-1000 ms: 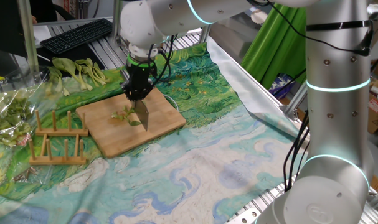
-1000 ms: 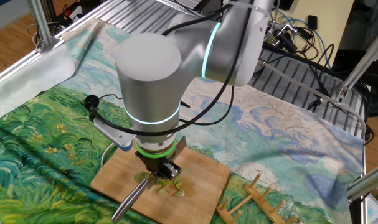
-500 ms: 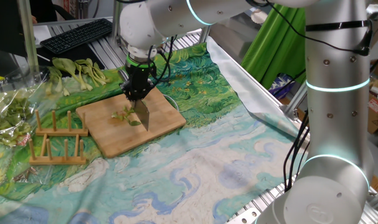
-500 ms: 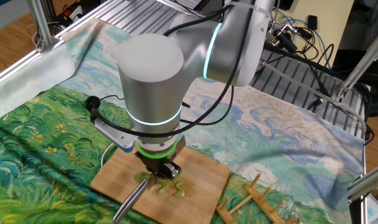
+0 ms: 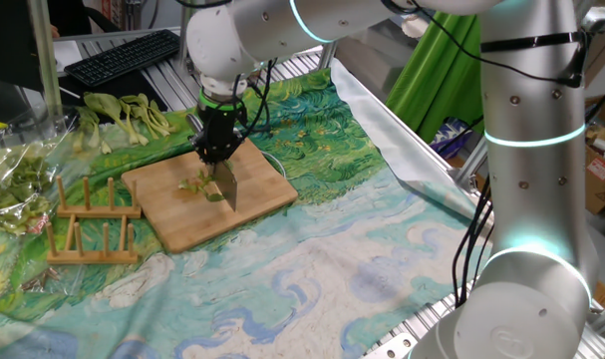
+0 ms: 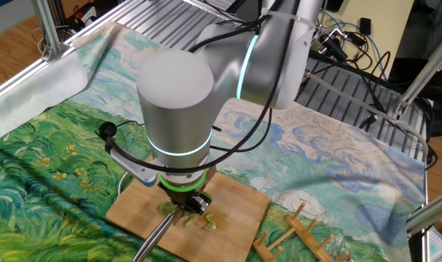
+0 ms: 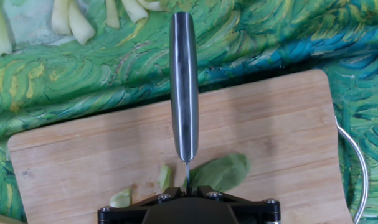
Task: Chop the pakchoi
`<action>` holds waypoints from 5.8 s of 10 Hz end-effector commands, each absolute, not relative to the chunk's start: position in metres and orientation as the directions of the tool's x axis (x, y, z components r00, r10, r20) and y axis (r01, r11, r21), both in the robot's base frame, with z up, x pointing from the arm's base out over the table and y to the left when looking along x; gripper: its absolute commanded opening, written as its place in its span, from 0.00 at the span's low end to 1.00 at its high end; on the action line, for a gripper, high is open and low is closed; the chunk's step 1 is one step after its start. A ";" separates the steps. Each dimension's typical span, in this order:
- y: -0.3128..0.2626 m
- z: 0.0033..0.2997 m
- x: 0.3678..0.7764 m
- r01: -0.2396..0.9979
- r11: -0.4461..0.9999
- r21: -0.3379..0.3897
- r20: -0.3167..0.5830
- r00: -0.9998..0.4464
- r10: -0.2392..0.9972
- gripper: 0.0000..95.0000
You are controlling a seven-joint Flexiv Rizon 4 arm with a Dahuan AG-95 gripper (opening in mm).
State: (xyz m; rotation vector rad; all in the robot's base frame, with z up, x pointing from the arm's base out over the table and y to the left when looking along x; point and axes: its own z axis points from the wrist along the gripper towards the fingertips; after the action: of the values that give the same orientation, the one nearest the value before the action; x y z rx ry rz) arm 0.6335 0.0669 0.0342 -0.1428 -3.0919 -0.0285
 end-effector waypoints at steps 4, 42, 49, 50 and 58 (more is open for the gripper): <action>0.068 0.034 0.625 0.103 0.994 0.031 0.027 -0.994 0.102 0.00; 0.059 0.050 0.634 0.066 0.998 0.001 0.049 -0.997 0.066 0.00; 0.040 0.050 0.649 -0.024 1.000 -0.003 0.040 -0.999 -0.024 0.00; 0.038 0.052 0.651 -0.030 1.000 -0.003 0.042 -0.999 -0.030 0.00; 0.038 0.049 0.655 -0.062 0.998 -0.002 0.040 -0.997 -0.062 0.00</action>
State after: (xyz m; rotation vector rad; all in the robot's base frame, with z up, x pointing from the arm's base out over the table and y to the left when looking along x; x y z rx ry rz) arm 0.6547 0.0395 0.0452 0.0978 -3.1017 0.0003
